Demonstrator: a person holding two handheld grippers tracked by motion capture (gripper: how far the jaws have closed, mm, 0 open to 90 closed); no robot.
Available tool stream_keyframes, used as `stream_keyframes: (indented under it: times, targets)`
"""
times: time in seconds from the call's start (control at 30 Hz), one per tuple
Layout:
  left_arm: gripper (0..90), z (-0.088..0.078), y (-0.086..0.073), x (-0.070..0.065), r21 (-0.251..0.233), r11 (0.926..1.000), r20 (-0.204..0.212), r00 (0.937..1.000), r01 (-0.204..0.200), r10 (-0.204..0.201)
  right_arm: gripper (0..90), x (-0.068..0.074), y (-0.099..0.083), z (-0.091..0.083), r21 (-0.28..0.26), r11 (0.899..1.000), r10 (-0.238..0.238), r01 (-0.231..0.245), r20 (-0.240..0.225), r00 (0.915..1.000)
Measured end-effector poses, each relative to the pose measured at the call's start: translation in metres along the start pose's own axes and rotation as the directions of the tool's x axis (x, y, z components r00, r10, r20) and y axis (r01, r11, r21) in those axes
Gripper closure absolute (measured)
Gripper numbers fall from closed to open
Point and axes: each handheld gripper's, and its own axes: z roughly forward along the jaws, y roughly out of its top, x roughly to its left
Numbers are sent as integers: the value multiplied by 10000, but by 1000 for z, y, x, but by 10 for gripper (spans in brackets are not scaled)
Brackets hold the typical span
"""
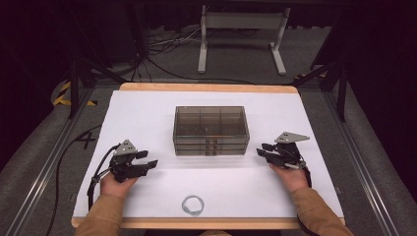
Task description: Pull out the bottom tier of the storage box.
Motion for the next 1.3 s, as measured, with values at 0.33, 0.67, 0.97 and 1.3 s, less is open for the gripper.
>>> stream_keyframes:
  times: [0.33, 0.67, 0.97, 1.3]
  targets:
    - [391, 3, 2, 3, 69, 9994, -696, 9971, 328, -323, 654, 8, 1, -1, 32, 9994, -344, 344, 74, 9994]
    - [391, 0, 2, 3, -210, 9986, -266, 9984, 484, -489, 651, 24, 3, -4, -118, 9986, -527, 523, -371, 9979]
    - [390, 0, 2, 2, -274, 9986, -127, 9989, 447, -450, 647, 41, 5, -5, -299, 9963, -833, 807, -958, 9919]
    - [387, 1, 2, 1, -297, 9987, 0, 9992, 411, -411, 630, 65, 7, 1, -497, 9894, -1427, 1362, -1691, 9752]
